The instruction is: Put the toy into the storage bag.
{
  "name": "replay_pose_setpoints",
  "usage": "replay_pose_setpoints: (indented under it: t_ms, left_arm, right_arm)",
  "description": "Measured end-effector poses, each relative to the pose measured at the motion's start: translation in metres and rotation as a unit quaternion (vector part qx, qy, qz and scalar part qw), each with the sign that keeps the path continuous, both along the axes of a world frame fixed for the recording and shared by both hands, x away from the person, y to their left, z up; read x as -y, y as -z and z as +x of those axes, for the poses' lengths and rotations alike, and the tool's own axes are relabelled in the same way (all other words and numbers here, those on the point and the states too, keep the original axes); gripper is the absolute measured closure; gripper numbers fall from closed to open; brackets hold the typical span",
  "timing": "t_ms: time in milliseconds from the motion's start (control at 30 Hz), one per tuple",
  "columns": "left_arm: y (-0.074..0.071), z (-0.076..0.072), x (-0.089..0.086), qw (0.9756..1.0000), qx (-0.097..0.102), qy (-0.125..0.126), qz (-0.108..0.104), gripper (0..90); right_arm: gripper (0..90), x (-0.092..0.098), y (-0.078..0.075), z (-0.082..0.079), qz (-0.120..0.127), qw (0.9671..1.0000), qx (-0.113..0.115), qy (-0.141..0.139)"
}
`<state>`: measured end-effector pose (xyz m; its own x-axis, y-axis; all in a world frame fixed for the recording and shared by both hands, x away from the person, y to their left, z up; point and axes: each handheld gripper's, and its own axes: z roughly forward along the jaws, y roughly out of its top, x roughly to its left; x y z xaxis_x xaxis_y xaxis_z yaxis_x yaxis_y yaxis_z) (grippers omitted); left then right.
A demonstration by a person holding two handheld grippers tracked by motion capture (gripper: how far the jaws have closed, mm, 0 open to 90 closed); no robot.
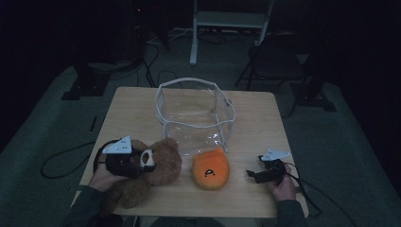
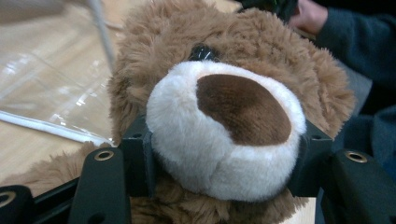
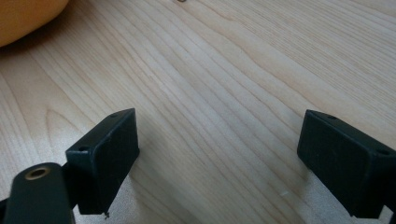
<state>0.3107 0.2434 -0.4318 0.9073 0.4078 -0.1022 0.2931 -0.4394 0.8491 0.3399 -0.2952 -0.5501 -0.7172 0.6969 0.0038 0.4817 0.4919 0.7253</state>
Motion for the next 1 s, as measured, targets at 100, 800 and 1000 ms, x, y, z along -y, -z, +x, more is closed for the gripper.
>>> replay_pose_setpoints:
  t_ms: [100,800,1000]
  left_arm:
    - [-0.003,-0.001,-0.007,0.9997,0.009,-0.019,-0.015,40.4]
    - [-0.025,0.000,-0.041,0.9868,0.047,-0.112,-0.108,40.9]
    - [-0.029,0.005,-0.041,0.9857,0.050,-0.123,-0.103,40.8]
  right_arm:
    - [11.8,0.000,0.000,0.000,0.000,1.0000,0.000,0.000]
    - [11.8,0.000,0.000,0.000,0.000,1.0000,0.000,0.001]
    - [11.9,0.000,0.000,0.000,0.000,1.0000,0.000,0.001]
